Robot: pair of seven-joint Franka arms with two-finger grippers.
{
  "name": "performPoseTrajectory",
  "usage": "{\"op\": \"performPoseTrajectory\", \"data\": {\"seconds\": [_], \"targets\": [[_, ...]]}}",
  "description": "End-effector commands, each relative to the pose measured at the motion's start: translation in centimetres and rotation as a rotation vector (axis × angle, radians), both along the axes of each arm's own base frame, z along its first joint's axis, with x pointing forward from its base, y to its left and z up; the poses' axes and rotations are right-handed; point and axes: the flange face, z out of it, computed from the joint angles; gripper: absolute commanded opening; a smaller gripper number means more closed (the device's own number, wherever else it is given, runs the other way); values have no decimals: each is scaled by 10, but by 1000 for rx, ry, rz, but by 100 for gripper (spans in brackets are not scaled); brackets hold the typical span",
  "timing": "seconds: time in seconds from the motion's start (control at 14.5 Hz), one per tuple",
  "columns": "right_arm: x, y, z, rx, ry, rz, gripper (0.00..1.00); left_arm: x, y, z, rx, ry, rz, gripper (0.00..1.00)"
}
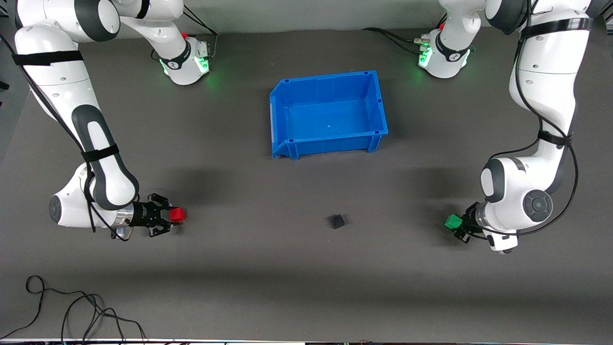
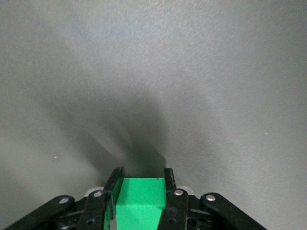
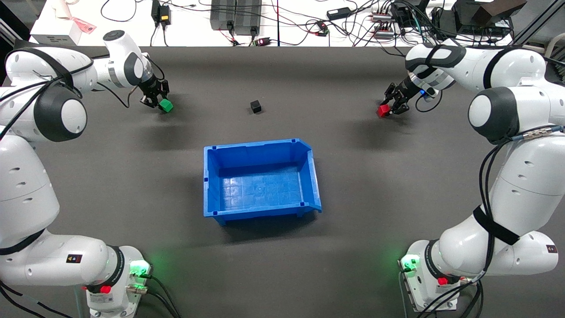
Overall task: Attach green and red cubes to black cube
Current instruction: 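Grasp the green cube with the left gripper while the right gripper grasps the red cube, then carry the green cube and the red cube toward the black cube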
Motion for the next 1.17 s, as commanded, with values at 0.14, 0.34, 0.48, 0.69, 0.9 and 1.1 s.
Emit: {"op": "performPoseTrajectory", "data": {"seconds": [0.14, 0.34, 0.48, 0.69, 0.9, 1.1], "targets": [[5, 2, 7, 18, -30, 11, 31, 22, -38, 64, -17, 64, 191, 0], [16, 16, 28, 21, -48, -6, 31, 24, -71, 68, -12, 58, 269, 0], [28, 48, 44, 15, -59, -17, 31, 23, -87, 72, -20, 63, 332, 0], [38, 98, 62, 9, -60, -34, 31, 14, -133, 67, -5, 93, 486, 0], [41, 150, 71, 5, -56, -43, 30, 3, -182, 57, -5, 88, 671, 0], [40, 201, 75, 30, -52, -52, 28, -8, -234, 34, -29, 56, 841, 0]]}}
